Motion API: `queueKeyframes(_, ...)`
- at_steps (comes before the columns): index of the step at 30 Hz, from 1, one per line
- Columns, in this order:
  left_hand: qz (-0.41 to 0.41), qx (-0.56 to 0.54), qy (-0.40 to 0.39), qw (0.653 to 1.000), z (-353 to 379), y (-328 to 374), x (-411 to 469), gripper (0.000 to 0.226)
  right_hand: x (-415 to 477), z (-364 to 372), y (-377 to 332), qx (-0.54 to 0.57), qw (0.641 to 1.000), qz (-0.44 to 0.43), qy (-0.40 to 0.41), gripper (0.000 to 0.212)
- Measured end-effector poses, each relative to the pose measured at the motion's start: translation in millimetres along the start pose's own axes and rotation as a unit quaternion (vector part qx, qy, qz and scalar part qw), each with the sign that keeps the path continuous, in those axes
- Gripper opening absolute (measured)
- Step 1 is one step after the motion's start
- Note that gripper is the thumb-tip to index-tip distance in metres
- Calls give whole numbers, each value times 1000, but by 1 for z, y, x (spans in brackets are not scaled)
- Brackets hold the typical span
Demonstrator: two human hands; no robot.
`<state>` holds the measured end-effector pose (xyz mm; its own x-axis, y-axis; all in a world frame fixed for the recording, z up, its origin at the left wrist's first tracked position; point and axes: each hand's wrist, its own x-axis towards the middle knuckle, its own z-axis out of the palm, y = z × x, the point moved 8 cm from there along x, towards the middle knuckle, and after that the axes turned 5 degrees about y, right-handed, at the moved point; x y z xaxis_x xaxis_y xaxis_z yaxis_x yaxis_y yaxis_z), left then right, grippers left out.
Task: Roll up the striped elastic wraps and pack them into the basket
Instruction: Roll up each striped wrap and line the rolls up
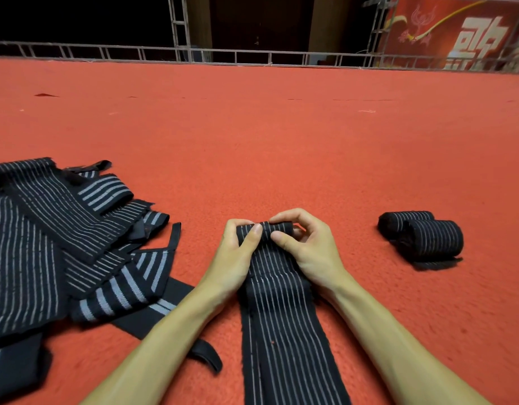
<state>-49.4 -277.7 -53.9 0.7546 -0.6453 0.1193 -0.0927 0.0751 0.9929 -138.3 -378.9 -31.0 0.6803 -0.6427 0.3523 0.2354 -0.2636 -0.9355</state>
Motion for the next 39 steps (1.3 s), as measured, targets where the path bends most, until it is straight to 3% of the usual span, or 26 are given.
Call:
queueKeyframes(5, 23, -40, 36, 998, -7, 8, 0, 11, -1, 1, 7, -11, 999, 45, 0, 27)
queueKeyframes(11, 16, -68, 127, 989, -29, 7, 1, 3, -7, 17, 22, -46, 989, 112, -86, 14)
queueKeyframes(13, -1, -84, 144, 986, -34, 5, 1, 2, -8, 19, 24, -47, 984, 130, -114, 19)
queueKeyframes(18, -22, -106, 80, 991, -24, 4, 3, 10, -14, 19, 24, -19, 970, 173, -168, 43)
queueKeyframes(22, 11, -73, -3, 997, -14, 10, 2, 19, -10, 11, 19, 14, 983, 149, -109, 38)
queueKeyframes(27, 47, -14, -48, 998, -3, 13, -3, 30, -4, 5, 19, -51, 991, 112, -49, 65)
queueKeyframes(28, 46, -21, -56, 997, -1, 14, -4, 31, -4, 5, 18, -62, 991, 107, -46, 64)
queueKeyframes(32, 21, -55, -73, 996, 3, 12, -5, 30, -4, 5, 11, -27, 994, 89, -49, 22)
queueKeyframes(39, -46, -75, -62, 994, 4, -1, -4, 30, -5, 0, 4, 38, 996, 66, -46, 23)
